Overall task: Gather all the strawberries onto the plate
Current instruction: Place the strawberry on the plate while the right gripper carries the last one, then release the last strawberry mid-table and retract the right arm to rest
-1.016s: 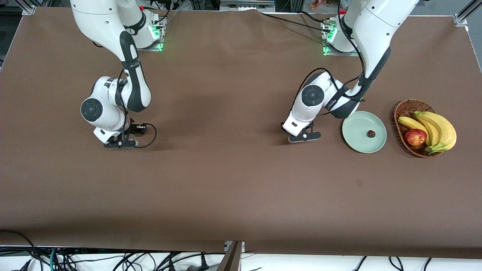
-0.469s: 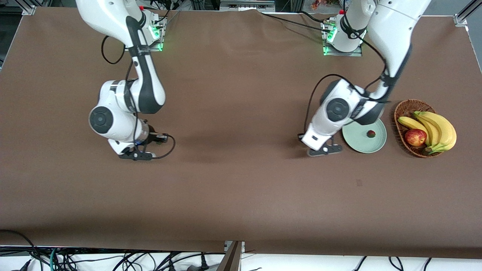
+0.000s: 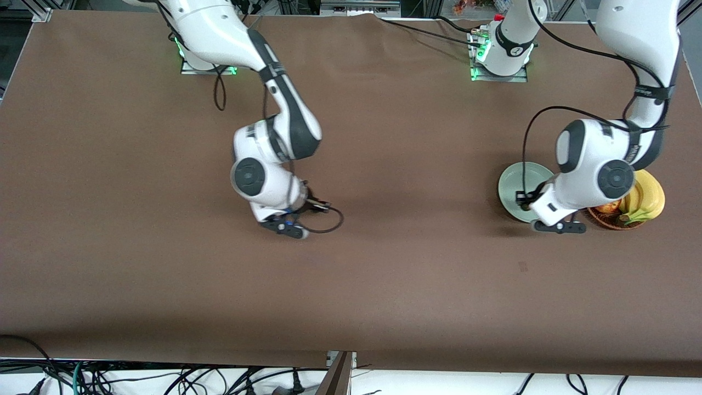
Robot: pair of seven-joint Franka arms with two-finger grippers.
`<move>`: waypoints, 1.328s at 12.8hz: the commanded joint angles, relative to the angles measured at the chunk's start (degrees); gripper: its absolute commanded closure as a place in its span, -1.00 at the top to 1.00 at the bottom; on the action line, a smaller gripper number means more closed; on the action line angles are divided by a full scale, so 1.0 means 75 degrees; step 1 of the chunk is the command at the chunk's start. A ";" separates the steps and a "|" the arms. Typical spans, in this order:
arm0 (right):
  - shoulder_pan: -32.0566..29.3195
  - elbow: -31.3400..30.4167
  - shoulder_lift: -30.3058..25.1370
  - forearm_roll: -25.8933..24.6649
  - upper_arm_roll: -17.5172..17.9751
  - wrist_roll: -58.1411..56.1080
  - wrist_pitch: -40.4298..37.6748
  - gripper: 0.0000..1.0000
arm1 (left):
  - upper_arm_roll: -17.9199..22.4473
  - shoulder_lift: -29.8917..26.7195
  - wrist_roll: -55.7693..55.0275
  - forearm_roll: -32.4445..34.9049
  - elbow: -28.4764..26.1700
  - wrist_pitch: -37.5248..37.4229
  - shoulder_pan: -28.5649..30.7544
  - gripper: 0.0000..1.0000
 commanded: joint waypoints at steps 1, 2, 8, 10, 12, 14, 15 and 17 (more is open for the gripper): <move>0.0425 0.0695 0.0734 0.0111 0.0489 0.1558 0.1451 -0.50 | 0.0323 -0.0053 0.0822 -0.0263 -0.0531 0.0085 -0.0001 -0.61; 0.0764 0.0718 0.0898 0.0111 0.0501 0.1945 0.1980 -0.49 | 0.0382 -0.0041 0.0928 -0.0263 -0.0601 0.0085 0.0023 -0.58; 0.2079 0.0754 0.1450 0.0041 0.0408 0.3706 0.4046 0.20 | 0.0383 -0.0320 0.0918 -0.0263 -0.0113 -0.0520 0.0000 1.00; 0.2104 0.0742 0.1346 -0.0145 0.0303 0.3673 0.3990 0.71 | 0.0301 -0.0555 0.0614 -0.0321 0.0404 -0.1283 -0.0070 1.00; 0.2069 0.0754 0.1193 -0.0380 -0.0245 0.3614 0.2767 0.91 | -0.0037 -0.0767 -0.0076 -0.0345 0.0406 -0.1263 -0.0082 1.00; 0.2057 0.0800 0.0576 -0.0638 -0.0926 0.3137 0.1161 0.93 | -0.0401 -0.0791 -0.0720 -0.0310 0.0464 -0.1239 -0.0082 1.00; 0.2010 0.0801 0.0259 -0.0720 -0.1091 0.2681 0.0411 0.95 | -0.0519 -0.0791 -0.0979 -0.0275 0.0476 -0.1216 -0.0082 1.00; 0.1963 0.0731 -0.0327 -0.0768 -0.1850 0.1674 -0.0892 0.98 | -0.0939 -0.0791 -0.1726 -0.0263 0.0476 -0.0971 -0.0106 1.00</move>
